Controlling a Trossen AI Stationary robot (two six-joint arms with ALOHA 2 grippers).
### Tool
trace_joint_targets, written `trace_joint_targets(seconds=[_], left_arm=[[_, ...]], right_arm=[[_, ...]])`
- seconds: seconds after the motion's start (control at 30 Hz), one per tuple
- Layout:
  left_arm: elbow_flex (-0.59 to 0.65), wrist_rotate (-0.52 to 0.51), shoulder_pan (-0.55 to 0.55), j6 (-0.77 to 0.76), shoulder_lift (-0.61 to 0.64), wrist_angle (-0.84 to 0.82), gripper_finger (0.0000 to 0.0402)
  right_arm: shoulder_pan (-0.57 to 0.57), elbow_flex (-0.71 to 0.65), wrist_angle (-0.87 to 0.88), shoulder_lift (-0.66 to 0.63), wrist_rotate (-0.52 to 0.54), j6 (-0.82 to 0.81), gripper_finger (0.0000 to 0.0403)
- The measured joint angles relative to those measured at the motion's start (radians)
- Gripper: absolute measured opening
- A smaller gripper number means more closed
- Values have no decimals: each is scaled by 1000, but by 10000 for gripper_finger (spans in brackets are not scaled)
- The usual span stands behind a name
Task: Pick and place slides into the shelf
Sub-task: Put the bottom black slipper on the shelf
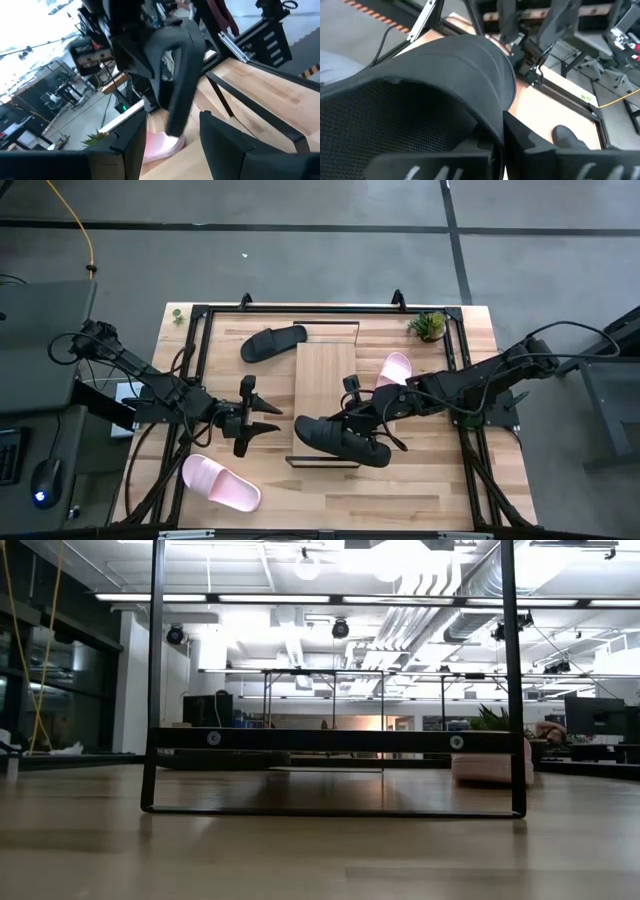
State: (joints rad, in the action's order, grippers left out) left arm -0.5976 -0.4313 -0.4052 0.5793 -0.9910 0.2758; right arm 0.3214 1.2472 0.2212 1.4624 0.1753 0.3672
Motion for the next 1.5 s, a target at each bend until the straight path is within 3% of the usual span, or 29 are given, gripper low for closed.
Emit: trace_joint_targets(seconds=[0.4,0.83,1.5], left_arm=[[0,170,124,-53,-98,85,168],[0,315,137,-75,-164,207,168],[0,319,138,-80,-174,234,168]], right_arm=[[0,0,-16,0,-5,0,0],[0,0,-35,0,-31,6,0],[-7,0,-152,50,-66,61,0]])
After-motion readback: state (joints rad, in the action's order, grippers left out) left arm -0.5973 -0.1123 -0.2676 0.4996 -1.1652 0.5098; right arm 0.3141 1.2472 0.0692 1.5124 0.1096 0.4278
